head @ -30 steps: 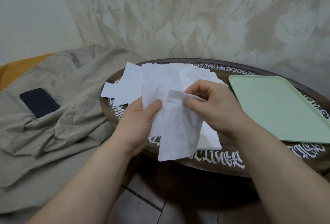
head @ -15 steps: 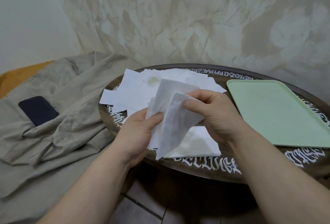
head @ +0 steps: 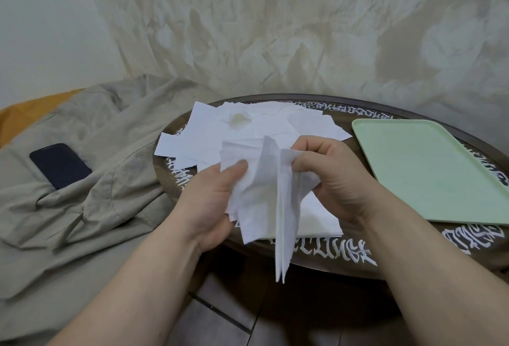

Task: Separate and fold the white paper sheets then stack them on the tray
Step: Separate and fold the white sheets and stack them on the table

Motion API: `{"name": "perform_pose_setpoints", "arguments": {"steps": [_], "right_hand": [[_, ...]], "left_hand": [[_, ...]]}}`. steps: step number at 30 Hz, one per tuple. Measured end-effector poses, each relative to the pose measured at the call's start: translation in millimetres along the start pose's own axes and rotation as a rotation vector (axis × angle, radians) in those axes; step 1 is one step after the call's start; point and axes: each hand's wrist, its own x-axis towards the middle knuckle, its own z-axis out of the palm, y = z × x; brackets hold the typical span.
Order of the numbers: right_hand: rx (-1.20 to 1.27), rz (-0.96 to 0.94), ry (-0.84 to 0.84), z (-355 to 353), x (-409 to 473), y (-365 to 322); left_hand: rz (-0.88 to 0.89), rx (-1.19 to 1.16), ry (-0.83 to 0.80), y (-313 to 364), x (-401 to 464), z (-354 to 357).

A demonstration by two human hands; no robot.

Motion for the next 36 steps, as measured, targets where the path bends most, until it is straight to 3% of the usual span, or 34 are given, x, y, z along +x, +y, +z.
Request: {"name": "perform_pose_setpoints", "arguments": {"steps": [5, 10, 15, 22, 28, 32, 36], "right_hand": [[-0.157, -0.014, 0.088, -7, -4, -5], [-0.368, -0.015, 0.11, 3, -4, 4], [-0.345, -0.025, 0.176, 5, -2, 4], [-0.333, -0.012, 0.172, 3, 1, 9], [-0.51, -0.218, 0.278, 2, 4, 5], [-0.35, -0.149, 0.131, -3, -3, -5], [-0.388, -0.12, 0.055, 1, -4, -2]], "left_hand": [[0.094, -0.025, 0.068, 4, 0, 0], [0.075, 0.006, -0.026, 0, -3, 6], [0.1, 0.053, -0.065, 0, -3, 3], [0.114, 0.13, 0.037, -2, -3, 5], [0.124, 0.128, 0.085, -1, -4, 8], [0.119, 0.155, 0.087, -1, -4, 6], [0.09, 0.138, 0.016, -3, -5, 8]]}}
